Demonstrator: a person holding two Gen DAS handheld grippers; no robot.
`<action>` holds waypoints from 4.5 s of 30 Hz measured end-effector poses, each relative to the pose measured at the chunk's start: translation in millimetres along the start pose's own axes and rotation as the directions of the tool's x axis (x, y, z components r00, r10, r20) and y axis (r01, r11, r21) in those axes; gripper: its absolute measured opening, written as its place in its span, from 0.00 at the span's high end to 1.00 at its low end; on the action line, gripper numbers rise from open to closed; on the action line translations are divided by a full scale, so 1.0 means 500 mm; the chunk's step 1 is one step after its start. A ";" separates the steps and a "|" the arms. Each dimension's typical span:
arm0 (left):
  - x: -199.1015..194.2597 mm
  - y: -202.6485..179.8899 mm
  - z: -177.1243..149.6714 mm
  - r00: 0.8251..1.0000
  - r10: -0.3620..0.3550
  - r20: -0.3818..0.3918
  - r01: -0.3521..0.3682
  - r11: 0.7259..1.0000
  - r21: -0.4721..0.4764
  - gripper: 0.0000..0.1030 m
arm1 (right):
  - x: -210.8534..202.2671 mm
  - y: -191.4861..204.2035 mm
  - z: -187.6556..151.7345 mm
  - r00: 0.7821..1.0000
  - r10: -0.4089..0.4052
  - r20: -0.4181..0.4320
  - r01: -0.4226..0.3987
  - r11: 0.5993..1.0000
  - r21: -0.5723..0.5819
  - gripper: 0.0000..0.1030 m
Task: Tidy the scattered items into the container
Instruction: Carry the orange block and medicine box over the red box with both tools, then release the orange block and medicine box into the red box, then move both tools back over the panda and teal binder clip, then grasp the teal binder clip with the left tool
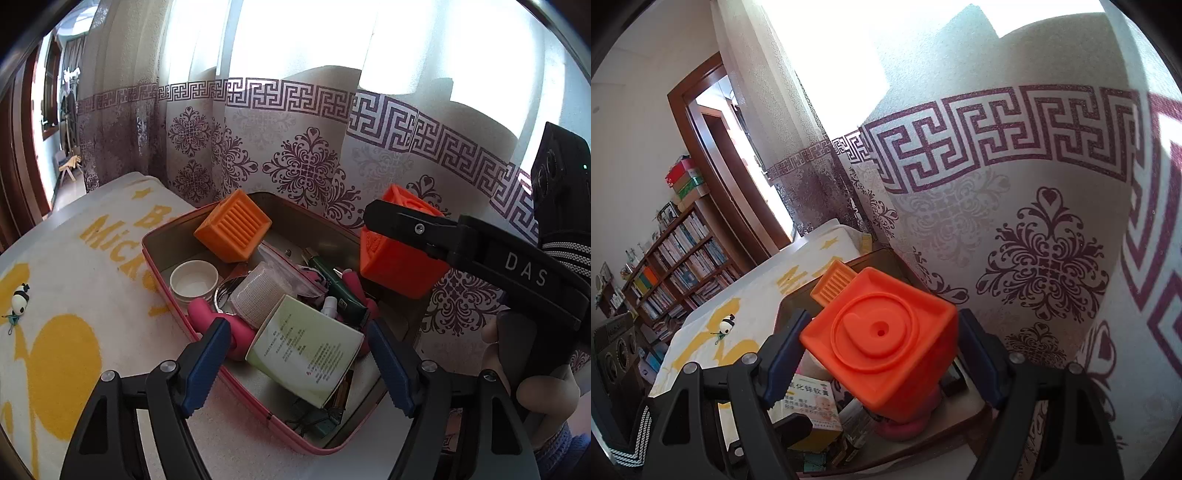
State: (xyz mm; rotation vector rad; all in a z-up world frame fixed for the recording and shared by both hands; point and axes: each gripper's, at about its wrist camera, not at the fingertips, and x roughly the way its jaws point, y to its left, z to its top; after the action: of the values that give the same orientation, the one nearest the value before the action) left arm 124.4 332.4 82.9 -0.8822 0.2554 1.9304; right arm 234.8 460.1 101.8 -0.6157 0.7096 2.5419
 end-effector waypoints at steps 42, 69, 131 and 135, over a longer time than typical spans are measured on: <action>-0.122 0.334 -0.090 0.978 0.202 0.053 -0.164 0.899 -0.405 0.24 | 0.001 0.214 -0.020 0.997 0.031 0.069 -0.014 0.973 -0.232 0.19; -0.124 0.696 -0.099 0.896 0.434 -0.100 -0.438 0.819 -0.370 0.16 | 0.192 0.429 -0.123 0.948 0.195 -0.253 -0.267 0.917 -0.295 0.19; -0.161 0.784 -0.147 0.911 0.400 -0.101 -0.396 0.784 -0.478 0.72 | 0.591 0.672 -0.131 0.853 0.100 -0.513 -0.276 0.919 -0.280 0.46; -0.152 0.794 -0.155 0.916 0.386 -0.114 -0.389 0.778 -0.492 0.72 | 0.624 0.699 -0.128 0.849 0.089 -0.521 -0.275 0.916 -0.292 0.46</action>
State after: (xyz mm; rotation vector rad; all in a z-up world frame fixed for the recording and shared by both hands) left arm -150.7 36.1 6.2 -1.2562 -0.0911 2.4415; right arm -175.8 239.1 21.9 -1.4357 0.4764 2.7355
